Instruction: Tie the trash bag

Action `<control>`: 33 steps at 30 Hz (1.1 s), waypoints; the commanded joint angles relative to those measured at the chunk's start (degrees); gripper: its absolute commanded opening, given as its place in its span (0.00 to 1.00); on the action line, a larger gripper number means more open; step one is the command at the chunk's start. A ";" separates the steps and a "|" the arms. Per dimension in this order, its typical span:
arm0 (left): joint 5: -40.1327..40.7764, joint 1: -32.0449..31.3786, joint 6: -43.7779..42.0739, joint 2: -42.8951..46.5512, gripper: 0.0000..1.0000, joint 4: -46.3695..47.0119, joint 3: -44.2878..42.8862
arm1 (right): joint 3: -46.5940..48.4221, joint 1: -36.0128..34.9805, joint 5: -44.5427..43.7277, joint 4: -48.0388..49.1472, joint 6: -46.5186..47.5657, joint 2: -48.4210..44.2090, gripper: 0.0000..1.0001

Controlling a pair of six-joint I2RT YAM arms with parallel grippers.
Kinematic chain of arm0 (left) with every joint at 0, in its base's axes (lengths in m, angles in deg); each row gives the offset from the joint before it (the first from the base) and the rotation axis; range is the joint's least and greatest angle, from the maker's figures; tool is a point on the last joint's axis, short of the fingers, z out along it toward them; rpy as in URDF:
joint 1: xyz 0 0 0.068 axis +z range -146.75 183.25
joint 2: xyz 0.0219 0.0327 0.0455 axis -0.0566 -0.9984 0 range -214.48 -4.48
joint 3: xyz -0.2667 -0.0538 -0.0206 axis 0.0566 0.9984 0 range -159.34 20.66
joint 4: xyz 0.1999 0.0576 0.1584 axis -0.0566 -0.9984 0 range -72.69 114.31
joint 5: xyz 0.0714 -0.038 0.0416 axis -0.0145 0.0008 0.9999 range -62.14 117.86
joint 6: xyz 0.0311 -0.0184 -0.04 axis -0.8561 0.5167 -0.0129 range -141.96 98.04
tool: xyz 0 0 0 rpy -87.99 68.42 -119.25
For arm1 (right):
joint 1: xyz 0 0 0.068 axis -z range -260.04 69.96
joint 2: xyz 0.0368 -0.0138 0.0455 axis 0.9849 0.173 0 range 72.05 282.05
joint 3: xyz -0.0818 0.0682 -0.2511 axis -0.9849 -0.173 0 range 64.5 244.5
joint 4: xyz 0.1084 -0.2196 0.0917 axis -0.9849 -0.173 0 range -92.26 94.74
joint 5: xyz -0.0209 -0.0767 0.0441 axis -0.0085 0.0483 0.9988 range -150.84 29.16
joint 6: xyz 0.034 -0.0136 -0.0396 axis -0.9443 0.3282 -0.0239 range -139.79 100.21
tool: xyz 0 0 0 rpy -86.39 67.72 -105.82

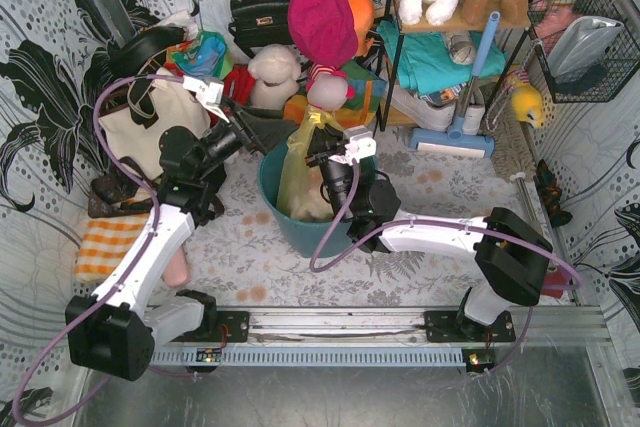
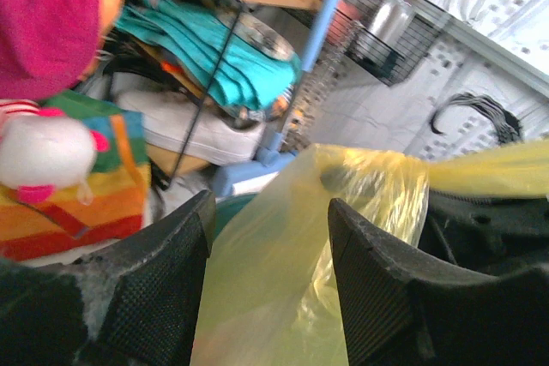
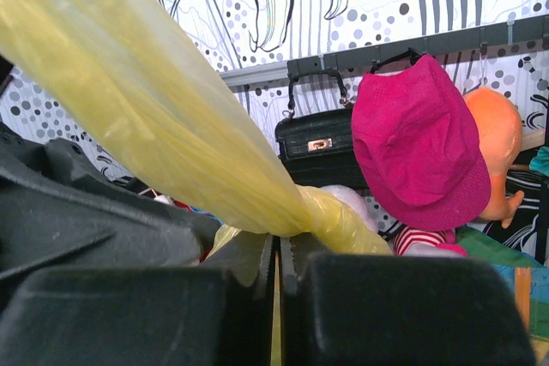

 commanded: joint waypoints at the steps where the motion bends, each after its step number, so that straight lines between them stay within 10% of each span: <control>1: -12.09 0.61 6.01 -0.82 0.64 12.73 0.96 | -0.32 0.25 0.79 1.29 -1.74 -2.61 0.00; 9: -14.67 0.50 5.84 -4.64 0.62 14.18 0.30 | 0.16 0.27 1.20 1.13 -2.59 -2.38 0.00; 17: -17.13 0.50 6.47 -4.86 0.07 13.45 0.45 | 1.03 0.21 1.44 1.14 -2.45 -1.56 0.00; 33: -21.35 -5.53 4.01 3.37 0.02 3.30 3.54 | 3.40 0.34 0.93 2.33 -0.76 1.32 0.00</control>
